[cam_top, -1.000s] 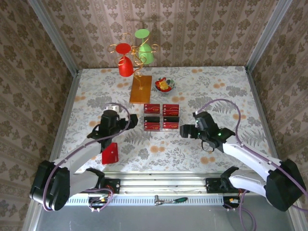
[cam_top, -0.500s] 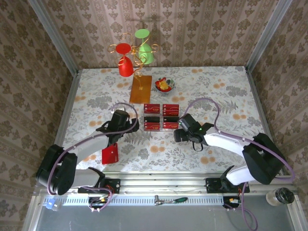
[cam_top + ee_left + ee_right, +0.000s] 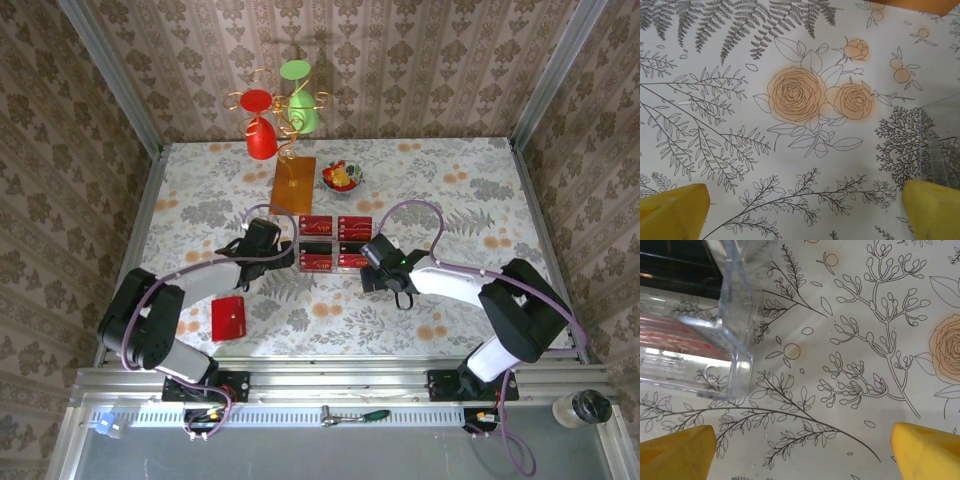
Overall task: Put the credit cards into the card holder
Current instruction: Move the storage box to the center of the table.
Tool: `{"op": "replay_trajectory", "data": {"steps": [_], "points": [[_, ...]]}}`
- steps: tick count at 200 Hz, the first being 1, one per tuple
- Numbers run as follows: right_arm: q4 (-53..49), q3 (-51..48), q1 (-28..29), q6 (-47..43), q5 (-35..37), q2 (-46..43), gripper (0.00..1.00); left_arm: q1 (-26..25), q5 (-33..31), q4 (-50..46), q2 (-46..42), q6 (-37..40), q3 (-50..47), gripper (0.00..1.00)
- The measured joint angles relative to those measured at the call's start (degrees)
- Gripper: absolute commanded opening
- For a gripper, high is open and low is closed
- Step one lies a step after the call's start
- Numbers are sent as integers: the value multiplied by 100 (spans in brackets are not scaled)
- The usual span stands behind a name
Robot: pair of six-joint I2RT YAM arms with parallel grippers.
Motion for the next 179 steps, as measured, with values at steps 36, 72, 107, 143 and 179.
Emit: {"op": "replay_trajectory", "data": {"steps": [36,72,107,143,179], "points": [[-4,90,-2,13,188,142,92,-2,9,31,240,0,98,100],[0,175,-118,13,264,212,92,-28,76,125,479,0,227,100],[0,184,-420,11,262,216,92,-120,138,210,752,-2,485,100],[2,243,-765,11,256,295,93,-249,184,236,1014,-2,782,100],[2,280,-1075,4,236,330,93,-393,201,234,1379,-2,1231,100]]}}
